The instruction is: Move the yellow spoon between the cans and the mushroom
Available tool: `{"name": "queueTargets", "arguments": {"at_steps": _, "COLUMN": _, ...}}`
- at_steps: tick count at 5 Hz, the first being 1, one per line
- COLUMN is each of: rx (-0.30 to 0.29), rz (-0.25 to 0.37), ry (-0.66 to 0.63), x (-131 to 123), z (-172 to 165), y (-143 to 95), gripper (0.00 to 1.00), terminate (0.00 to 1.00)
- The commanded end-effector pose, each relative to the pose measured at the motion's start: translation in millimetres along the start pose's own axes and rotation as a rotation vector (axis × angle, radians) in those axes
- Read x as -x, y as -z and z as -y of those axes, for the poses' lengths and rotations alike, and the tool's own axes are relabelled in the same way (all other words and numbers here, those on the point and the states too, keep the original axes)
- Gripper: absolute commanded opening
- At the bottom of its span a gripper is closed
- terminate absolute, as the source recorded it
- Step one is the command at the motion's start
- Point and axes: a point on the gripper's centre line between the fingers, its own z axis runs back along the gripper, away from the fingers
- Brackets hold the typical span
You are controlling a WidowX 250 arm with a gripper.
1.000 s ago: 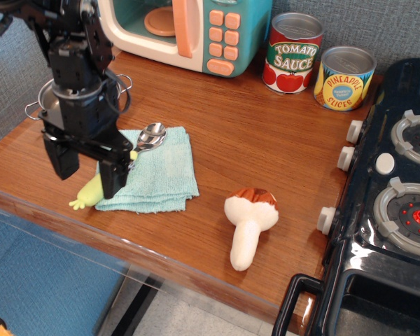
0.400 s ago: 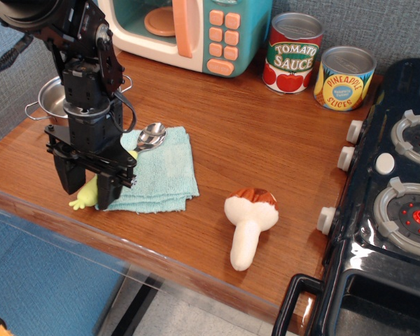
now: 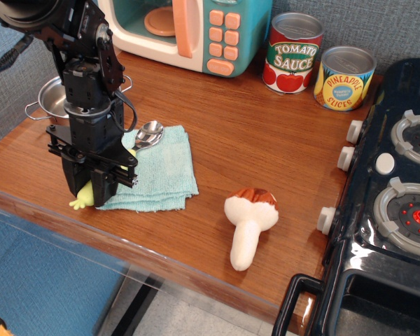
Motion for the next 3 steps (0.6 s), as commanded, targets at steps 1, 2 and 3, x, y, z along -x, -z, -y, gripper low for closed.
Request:
{"name": "queueTargets", "arguments": {"at_steps": 1, "rx": -0.012, "rz": 0.185, "ry": 0.089, "x": -27.7, "z": 31.4, "y": -72.4, "gripper": 0.0, "terminate": 0.0}}
{"name": "queueTargets", "arguments": {"at_steps": 2, "rx": -0.004, "rz": 0.217, "ry": 0.122, "x": -49.2, "z": 61.1, "y": -86.7, "gripper": 0.0, "terminate": 0.0}}
{"name": "queueTargets", "arguments": {"at_steps": 3, "rx": -0.011, "rz": 0.161, "ry": 0.121, "x": -80.7, "z": 86.8, "y": -70.7, "gripper": 0.0, "terminate": 0.0}}
